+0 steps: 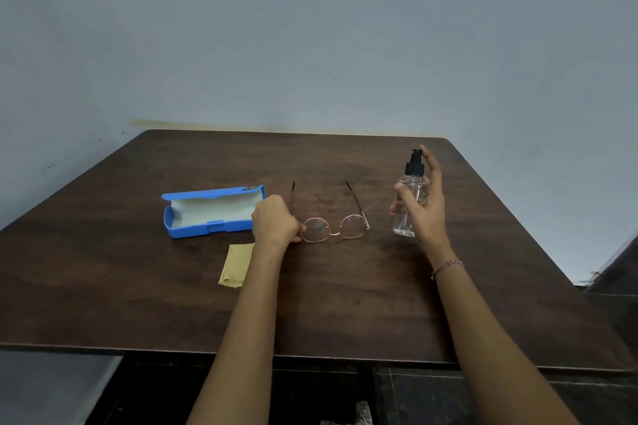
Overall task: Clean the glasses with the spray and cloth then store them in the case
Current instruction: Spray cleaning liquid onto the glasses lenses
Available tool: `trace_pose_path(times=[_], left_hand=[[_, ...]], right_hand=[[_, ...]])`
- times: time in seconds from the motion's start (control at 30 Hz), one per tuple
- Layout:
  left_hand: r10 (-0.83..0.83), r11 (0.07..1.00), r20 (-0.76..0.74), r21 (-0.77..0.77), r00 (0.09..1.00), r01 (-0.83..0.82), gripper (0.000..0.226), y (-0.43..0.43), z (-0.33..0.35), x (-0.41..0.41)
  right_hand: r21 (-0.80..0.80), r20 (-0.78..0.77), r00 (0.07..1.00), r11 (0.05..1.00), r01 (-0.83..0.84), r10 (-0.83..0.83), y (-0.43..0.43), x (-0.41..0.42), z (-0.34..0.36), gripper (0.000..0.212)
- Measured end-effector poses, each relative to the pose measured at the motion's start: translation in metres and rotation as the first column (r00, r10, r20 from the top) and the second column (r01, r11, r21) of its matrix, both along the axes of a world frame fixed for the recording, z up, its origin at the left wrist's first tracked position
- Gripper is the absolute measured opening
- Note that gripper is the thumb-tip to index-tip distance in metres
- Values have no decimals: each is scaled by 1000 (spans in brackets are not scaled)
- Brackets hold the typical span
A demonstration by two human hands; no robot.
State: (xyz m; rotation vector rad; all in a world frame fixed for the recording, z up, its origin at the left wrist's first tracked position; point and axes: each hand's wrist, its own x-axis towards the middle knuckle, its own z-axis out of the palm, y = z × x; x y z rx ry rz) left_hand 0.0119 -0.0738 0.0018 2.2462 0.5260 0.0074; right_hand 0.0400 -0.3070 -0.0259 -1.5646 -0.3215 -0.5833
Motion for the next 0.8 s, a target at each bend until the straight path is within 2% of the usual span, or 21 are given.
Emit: trace_pose_path(times=[0.07,0.13,0.37,0.5,0.63,0.73,0.8], left_hand=[[17,980,-18,-199,1000,-20,20,-1,2,3],[9,946,-34,-323,999,-19,16,-3,3,4],[26,860,99,-509,995,28,13,-12,-9,15],[35,883,286,-458,958,104,17,-24,-11,25],[10,969,434,-227,901,98,14,-32,-13,35],[-1,980,507,-173,862,102,9,-32,-18,40],[-20,980,548,-156,836,126,10,-32,-20,42]], right_hand=[[11,-2,1000,1000,-1,1,-1,0,0,69],[19,1,1000,1000,3,-3,-1,0,1,69],[32,11,1000,999,13,-13,-2,-3,4,71],[49,21,1000,999,4,-5,-3,-8,9,72],[-12,38,999,1000,-20,20,3,-10,11,74],[-116,41,998,992,-45,50,6,-8,8,75],[-278,53,998,960,-29,45,8,-7,5,72]])
